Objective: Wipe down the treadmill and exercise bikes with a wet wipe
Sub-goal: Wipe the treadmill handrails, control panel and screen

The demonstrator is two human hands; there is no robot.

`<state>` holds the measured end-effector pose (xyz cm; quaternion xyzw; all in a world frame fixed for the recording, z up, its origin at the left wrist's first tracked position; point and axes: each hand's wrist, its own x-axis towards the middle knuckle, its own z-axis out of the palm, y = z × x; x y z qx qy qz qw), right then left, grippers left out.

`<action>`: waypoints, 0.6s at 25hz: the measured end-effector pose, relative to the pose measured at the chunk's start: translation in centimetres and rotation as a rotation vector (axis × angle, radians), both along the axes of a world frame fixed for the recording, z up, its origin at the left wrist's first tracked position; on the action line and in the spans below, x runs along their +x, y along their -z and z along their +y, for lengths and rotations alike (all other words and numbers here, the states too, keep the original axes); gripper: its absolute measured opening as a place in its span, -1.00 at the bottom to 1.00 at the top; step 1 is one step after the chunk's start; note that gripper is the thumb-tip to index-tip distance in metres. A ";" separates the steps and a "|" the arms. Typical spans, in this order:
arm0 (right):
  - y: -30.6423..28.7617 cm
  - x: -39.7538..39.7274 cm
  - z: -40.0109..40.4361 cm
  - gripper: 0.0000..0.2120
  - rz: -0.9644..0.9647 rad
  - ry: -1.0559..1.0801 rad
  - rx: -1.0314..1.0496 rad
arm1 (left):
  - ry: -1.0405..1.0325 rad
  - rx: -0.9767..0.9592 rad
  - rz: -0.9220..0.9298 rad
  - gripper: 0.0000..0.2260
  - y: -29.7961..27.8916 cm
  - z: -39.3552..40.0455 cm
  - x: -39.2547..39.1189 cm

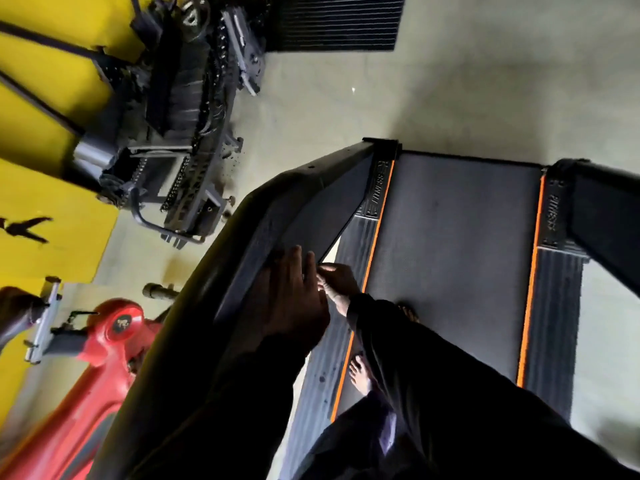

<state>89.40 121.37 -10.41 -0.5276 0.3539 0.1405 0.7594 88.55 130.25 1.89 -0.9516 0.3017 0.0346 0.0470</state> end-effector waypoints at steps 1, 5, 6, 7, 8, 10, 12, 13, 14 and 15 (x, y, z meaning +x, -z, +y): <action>-0.2 0.2 0.0 -0.72 0.038 -0.010 0.013 | -0.066 -0.045 0.044 -0.45 0.4 0.5 -1.0; 0.8 -0.1 0.1 -0.88 0.097 -0.065 -0.123 | -0.408 -0.189 0.342 -0.33 1.1 2.1 -4.3; 1.7 -0.1 0.0 -0.89 0.087 -0.130 -0.194 | -0.455 -0.214 0.360 -0.29 1.4 2.3 -5.0; 2.5 -0.1 0.1 -0.93 0.099 -0.182 -0.210 | -0.491 -0.240 0.355 -0.27 1.7 2.4 -5.7; 2.5 0.0 0.0 -0.96 0.117 -0.236 -0.208 | -0.524 -0.260 0.361 -0.26 2.0 2.3 -6.0; 2.8 0.3 -0.3 -0.79 0.140 -0.315 -0.212 | -0.608 -0.302 0.380 -0.25 2.8 2.4 -6.6; 4.0 0.7 0.0 -0.73 0.135 -0.384 -0.148 | -0.697 -0.334 0.385 -0.23 3.6 2.1 -7.1; 4.9 0.9 0.2 -0.75 0.167 -0.398 -0.124 | -0.727 -0.341 0.383 -0.22 4.0 1.9 -7.3; 5.4 1.1 0.5 -0.76 0.200 -0.416 -0.105 | -0.753 -0.337 0.385 -0.22 4.3 1.7 -7.6; 5.3 1.6 0.5 -0.77 0.229 -0.445 -0.079 | -0.782 -0.332 0.386 -0.22 4.4 1.6 -7.8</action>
